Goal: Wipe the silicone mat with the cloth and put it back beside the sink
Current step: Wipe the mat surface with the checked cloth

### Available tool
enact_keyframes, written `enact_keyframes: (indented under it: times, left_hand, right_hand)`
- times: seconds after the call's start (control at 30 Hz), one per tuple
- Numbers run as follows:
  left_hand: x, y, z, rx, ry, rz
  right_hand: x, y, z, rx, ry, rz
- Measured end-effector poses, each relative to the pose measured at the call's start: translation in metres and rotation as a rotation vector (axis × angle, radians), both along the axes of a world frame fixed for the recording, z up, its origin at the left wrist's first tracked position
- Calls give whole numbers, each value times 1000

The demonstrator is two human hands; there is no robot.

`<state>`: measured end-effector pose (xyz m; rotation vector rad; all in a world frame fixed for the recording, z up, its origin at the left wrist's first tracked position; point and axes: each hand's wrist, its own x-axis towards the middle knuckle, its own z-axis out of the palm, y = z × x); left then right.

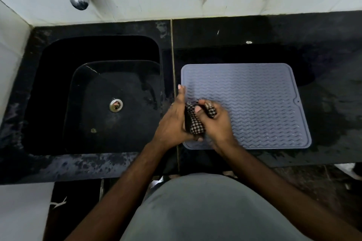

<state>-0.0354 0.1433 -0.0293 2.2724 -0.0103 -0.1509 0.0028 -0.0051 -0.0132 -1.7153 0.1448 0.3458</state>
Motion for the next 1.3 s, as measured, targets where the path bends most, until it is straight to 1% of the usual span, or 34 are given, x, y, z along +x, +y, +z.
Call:
enact_keyframes:
  times: [0.03, 0.07, 0.1, 0.17, 0.23, 0.27, 0.3, 0.33, 0.37, 0.4, 0.47, 0.53, 0.6, 0.67, 0.73, 0.77, 0.8, 0.9, 0.93, 0.97, 1.07, 1.13, 1.2, 1.3]
  left_hand:
    - [0, -2, 3, -144, 27, 54]
    - [0, -5, 4, -294, 62, 106]
    - [-1, -8, 6, -458, 111, 143]
    - [-5, -11, 7, -790, 239, 190]
    - [-7, -13, 9, -1063, 314, 185]
    - [-7, -13, 10, -1166, 335, 193]
    - [-5, -14, 10, -1223, 354, 232]
    - [-4, -15, 10, -1234, 368, 296]
    - [-1, -17, 11, -1185, 366, 383]
    - [1, -17, 10, -1091, 343, 467]
    - [5, -16, 6, -885, 275, 541]
    - [8, -15, 5, -753, 242, 558]
    - [10, -15, 6, -598, 201, 556]
    - [11, -16, 7, -440, 156, 558]
    - [11, -18, 9, -389, 100, 560]
    - [12, -19, 9, -401, 85, 558]
    - [13, -20, 9, -430, 77, 560]
    - [16, -24, 11, -570, 104, 578]
    - [16, -25, 12, -580, 113, 575]
    - [15, -25, 12, -540, 97, 555]
    - [11, -20, 8, -216, -57, 399]
    - [10, -12, 4, -47, -109, 303]
    - [9, -5, 0, 72, -96, 228]
    - [8, 3, -3, 211, -24, 111]
  right_hand:
    - [1, -4, 4, 125, 84, -40]
    - [2, -8, 8, 185, 118, -45]
    - [3, -11, 11, 228, 143, -45]
    - [3, -17, 16, 276, 125, -55]
    - [2, -19, 18, 305, 116, -84]
    - [2, -21, 18, 308, 129, -86]
    - [2, -22, 19, 332, 150, -84]
    - [3, -25, 19, 359, 168, -80]
    - [4, -29, 18, 402, 179, -82]
    - [6, -31, 15, 421, 173, -86]
    - [7, -34, 8, 394, 161, -97]
    - [6, -34, 2, 339, 182, -91]
    - [7, -36, -1, 307, 267, -64]
    - [12, -40, -1, 284, 362, 10]
    - [17, -42, 0, 217, 377, 113]
    - [17, -40, 1, 158, 328, 166]
    - [17, -36, 3, 45, 232, 211]
    - [14, -23, 5, -409, -140, 304]
    - [14, -19, 7, -475, -216, 317]
    - [14, -18, 8, -498, -253, 318]
    - [14, -20, 6, -527, -263, 305]
    - [15, -21, 3, -579, -263, 318]
    - [15, -20, 0, -638, -282, 342]
    - [15, -15, 1, -674, -282, 413]
